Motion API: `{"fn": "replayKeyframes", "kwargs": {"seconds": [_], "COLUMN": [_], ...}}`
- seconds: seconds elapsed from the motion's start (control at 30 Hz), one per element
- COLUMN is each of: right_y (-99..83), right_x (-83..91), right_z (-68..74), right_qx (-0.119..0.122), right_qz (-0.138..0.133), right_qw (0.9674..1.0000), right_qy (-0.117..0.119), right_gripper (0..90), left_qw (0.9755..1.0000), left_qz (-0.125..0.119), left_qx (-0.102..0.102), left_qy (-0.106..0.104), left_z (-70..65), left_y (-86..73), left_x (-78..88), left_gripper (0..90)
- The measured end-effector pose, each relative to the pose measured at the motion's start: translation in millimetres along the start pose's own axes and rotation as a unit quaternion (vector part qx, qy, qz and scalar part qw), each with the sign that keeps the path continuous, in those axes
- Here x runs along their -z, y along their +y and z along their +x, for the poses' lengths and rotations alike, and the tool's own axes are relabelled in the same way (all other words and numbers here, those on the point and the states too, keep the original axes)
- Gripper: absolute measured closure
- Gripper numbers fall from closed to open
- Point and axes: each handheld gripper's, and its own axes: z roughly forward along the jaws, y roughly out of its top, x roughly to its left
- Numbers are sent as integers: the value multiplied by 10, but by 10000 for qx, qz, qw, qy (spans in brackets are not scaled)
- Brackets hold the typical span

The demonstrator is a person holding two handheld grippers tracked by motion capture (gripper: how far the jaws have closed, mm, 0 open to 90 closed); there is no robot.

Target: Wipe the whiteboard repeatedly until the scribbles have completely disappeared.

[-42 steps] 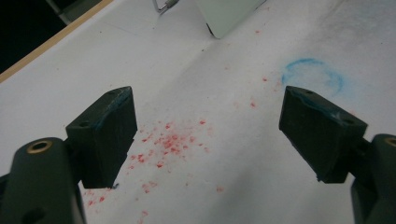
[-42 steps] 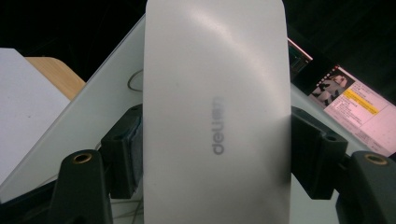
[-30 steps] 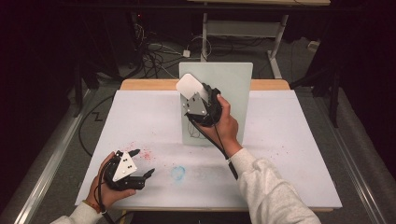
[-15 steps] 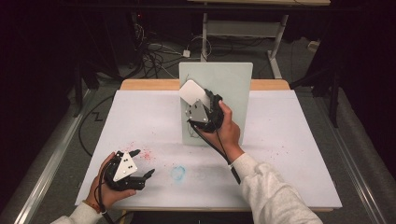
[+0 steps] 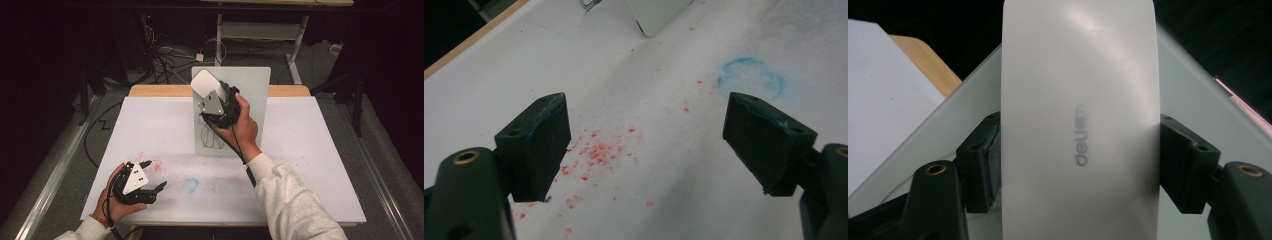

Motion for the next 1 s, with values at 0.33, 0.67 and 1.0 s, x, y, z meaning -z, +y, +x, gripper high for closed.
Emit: {"fn": "replayKeyframes", "kwargs": {"seconds": [0.33, 0.67, 1.0], "right_y": [-111, -485, -548], "right_x": [28, 160, 185], "right_z": [246, 363, -20], "right_qx": [361, 460, -169], "right_qz": [110, 269, 246], "right_qw": [9991, 9981, 9994], "right_qy": [211, 320, -197], "right_gripper": [312, 311, 311], "left_qw": [10000, 10000, 10000], "left_qz": [-25, -32, -20], "left_qx": [10, 30, 35], "left_qy": [18, 14, -13], "left_z": [-3, -8, -9], "left_y": [-8, 2, 3], "left_x": [28, 16, 3], "left_gripper": [184, 185, 185]}}
